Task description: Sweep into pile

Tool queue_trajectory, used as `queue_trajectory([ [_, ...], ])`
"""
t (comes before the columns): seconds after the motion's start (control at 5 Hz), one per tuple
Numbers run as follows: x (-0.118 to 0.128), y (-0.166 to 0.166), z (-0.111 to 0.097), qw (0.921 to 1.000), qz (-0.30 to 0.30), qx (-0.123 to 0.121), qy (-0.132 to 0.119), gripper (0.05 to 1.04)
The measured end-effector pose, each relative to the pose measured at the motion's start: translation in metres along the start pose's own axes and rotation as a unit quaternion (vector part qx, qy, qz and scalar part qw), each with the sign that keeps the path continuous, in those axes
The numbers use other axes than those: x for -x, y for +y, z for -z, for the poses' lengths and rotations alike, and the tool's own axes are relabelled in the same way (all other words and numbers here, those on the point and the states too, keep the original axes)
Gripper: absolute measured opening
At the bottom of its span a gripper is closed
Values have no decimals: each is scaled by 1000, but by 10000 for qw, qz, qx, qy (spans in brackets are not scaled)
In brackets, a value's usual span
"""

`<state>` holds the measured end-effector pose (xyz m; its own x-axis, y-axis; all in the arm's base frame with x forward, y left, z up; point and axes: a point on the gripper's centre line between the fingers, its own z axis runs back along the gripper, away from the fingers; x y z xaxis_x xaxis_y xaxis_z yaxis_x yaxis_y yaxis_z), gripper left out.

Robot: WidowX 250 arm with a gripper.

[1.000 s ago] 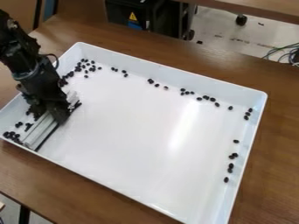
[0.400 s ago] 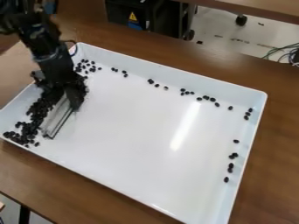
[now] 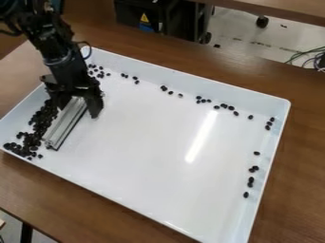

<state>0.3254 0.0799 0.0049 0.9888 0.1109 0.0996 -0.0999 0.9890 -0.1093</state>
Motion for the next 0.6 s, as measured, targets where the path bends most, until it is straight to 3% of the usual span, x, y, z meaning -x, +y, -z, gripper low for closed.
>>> queue_trajectory([
  [0.2, 3, -11, -9, 9999, -14, -80, 58, 1000],
  [0.4, 5, -39, -32, 9981, 300, -463, 280, 1000],
  [0.6, -2, -62, -64, 9896, 509, -1183, 643, 1000],
])
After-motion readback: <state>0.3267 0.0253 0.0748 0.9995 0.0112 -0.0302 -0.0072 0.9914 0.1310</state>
